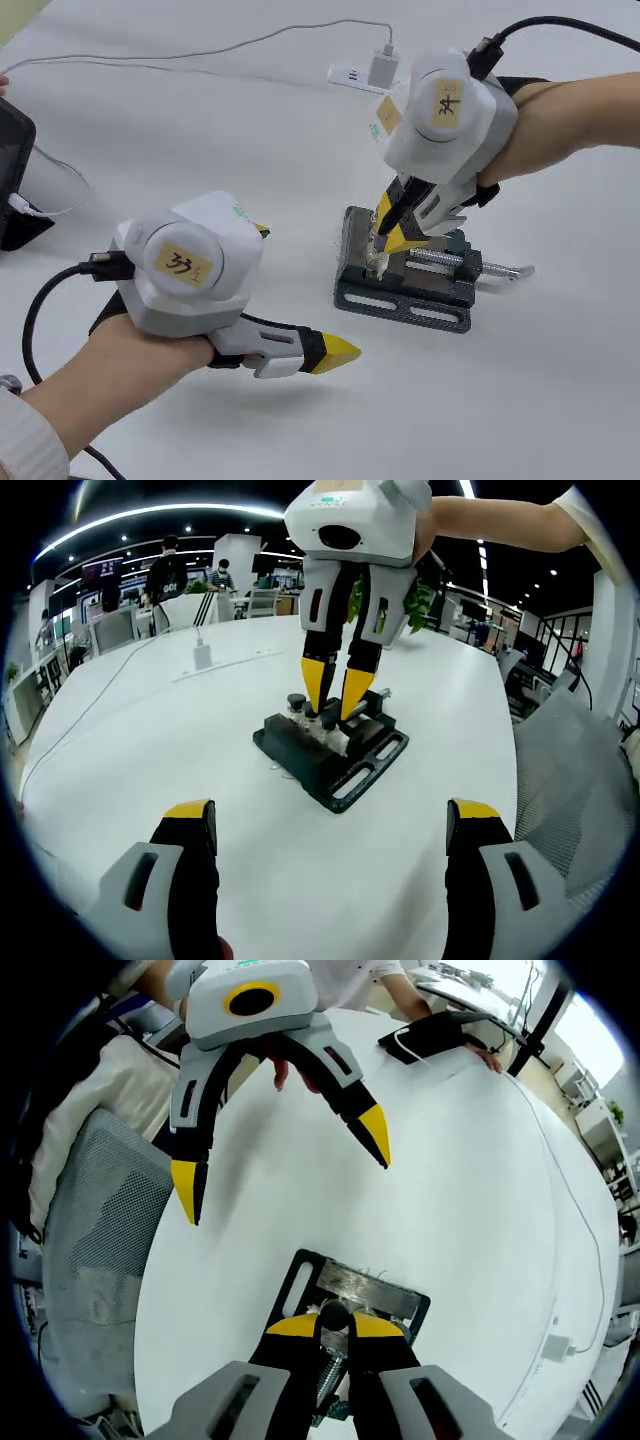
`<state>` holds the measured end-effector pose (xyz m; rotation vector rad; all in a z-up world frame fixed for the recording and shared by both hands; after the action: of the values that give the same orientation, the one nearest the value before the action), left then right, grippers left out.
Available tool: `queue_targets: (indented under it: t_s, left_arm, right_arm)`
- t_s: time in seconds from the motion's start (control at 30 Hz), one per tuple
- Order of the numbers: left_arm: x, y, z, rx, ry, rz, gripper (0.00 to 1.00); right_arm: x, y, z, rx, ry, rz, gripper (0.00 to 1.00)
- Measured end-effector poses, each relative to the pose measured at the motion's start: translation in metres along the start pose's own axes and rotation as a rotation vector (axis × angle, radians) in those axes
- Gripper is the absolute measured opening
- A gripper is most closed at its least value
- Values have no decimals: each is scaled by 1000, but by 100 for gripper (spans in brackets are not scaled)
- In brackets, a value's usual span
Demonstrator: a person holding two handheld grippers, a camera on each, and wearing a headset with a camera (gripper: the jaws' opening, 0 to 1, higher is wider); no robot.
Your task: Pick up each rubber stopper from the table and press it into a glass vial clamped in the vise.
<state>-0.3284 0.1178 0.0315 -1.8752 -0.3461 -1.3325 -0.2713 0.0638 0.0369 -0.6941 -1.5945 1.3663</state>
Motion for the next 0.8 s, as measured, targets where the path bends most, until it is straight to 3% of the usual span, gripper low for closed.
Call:
queue_targets:
  t_s: [0.33, 0.4, 0.43, 0.47, 0.53, 0.8]
  left_arm:
    - [0, 1, -2, -4, -4, -1, 95]
    - [0, 1, -2, -4, -1, 0, 95]
    - [0, 1, -2, -6, -1, 1, 95]
    - [0, 1, -3, -6, -2, 0, 94]
    - [0, 1, -3, -8, -2, -1, 94]
    - [1, 0, -1, -6, 4, 0, 94]
  right_arm:
    - [0, 1, 0, -8, 30, -5, 5]
    - [0, 1, 0, -14, 18, -2, 5]
    - [0, 1, -1, -14, -50, -4, 5]
    - [-1, 1, 0, -15, -56, -5, 5]
    - [-1, 1, 1, -21, 17, -12, 5]
    - [0, 0, -1, -20, -44, -8, 6]
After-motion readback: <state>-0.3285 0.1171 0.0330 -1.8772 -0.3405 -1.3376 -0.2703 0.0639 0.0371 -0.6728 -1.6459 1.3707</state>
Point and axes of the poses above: the centre of the closed fingertips' face, and the gripper's own axes: y roughly forward along the fingers, z roughly to its left, x roughly out of its top, the point moved 1 cm from there along -y, roughly backward along the fingers, and after that the axes turned 3 degrees about -z, right-handed, at the moved point
